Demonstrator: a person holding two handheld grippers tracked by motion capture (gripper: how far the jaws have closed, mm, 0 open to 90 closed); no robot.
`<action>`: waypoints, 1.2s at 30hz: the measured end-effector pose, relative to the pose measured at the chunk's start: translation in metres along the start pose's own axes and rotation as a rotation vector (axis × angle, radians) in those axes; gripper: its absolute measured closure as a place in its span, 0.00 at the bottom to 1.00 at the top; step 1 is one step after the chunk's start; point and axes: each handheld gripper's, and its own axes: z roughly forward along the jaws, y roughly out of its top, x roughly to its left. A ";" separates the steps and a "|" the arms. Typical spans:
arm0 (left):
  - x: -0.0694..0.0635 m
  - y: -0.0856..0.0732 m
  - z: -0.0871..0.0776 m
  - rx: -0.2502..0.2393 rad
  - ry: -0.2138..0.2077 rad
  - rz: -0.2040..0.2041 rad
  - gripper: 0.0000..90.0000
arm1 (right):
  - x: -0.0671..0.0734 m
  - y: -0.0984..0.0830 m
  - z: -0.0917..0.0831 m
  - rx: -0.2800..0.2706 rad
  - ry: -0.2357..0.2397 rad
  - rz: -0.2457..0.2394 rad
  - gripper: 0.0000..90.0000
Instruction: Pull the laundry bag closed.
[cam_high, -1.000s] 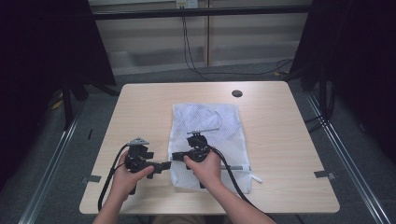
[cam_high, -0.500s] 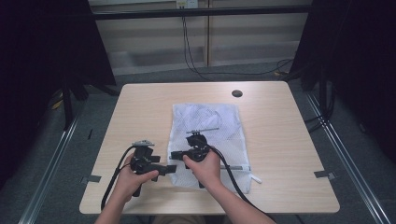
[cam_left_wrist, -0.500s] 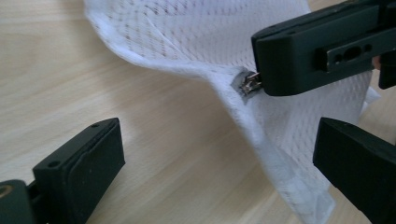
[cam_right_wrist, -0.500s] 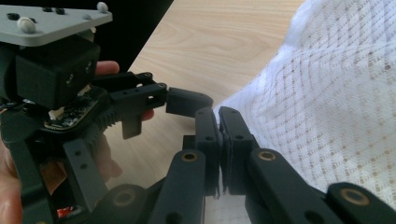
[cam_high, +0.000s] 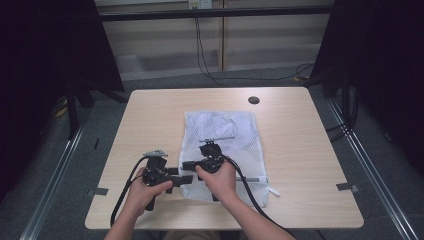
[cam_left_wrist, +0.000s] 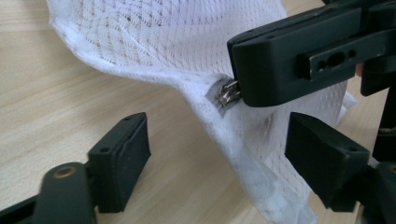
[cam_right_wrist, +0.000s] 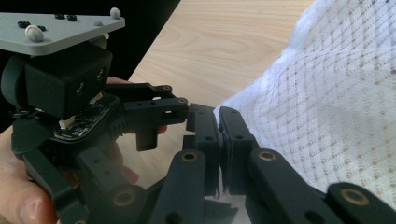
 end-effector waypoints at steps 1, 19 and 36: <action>0.000 0.000 0.001 -0.003 -0.011 0.006 0.28 | 0.000 0.000 0.000 0.000 0.000 -0.002 0.97; 0.002 0.000 0.005 -0.004 -0.065 -0.040 0.51 | 0.002 0.000 0.001 0.004 -0.002 -0.008 0.97; 0.004 0.000 0.006 0.019 -0.130 -0.116 0.79 | 0.002 0.000 0.001 0.008 -0.001 -0.009 0.97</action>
